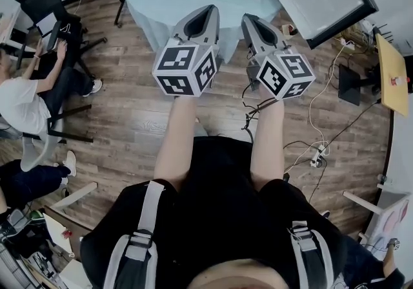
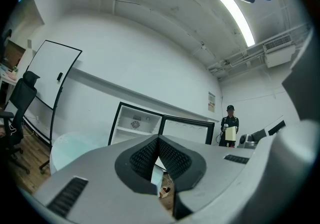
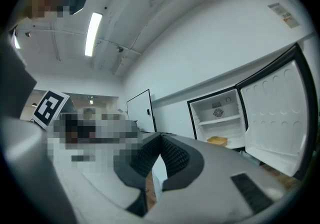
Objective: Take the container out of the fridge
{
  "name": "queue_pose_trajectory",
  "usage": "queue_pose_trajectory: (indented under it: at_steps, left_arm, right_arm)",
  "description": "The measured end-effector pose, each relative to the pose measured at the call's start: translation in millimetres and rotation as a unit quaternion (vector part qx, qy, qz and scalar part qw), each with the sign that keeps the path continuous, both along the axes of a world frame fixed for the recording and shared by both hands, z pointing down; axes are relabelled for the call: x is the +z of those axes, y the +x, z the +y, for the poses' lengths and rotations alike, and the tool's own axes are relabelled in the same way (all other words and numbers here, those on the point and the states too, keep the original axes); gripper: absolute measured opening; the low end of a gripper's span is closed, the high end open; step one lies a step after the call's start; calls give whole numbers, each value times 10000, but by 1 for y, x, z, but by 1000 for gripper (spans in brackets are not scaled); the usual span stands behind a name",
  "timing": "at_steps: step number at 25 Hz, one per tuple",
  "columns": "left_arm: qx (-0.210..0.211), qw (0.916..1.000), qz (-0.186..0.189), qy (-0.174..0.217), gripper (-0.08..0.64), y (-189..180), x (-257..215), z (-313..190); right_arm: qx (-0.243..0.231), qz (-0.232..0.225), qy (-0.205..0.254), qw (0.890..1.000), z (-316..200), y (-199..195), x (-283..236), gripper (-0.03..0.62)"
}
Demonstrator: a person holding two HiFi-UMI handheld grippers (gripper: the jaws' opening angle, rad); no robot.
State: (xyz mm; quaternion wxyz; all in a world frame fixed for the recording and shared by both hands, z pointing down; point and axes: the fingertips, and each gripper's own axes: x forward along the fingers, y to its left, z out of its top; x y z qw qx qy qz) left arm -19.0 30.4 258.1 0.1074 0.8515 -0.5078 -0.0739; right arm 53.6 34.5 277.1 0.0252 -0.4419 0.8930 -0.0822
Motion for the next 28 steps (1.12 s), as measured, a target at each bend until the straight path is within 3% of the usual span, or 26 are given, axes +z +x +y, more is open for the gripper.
queue_pose_trajectory:
  at_steps: [17,22,28]
  left_arm:
    - [187,9992,327,-133,0,-89,11,-63]
    - [281,9988,379,-86,0,-85,6,-68]
    - [193,9989,245,-350,0,-76,31,-90]
  right_arm:
    - [282,372,-195,9987,-48,-80,17,5]
    - [337,385,-147,9986,-54,-76,11,5]
    - [156,190,-400,9989,-78,-68,33,6]
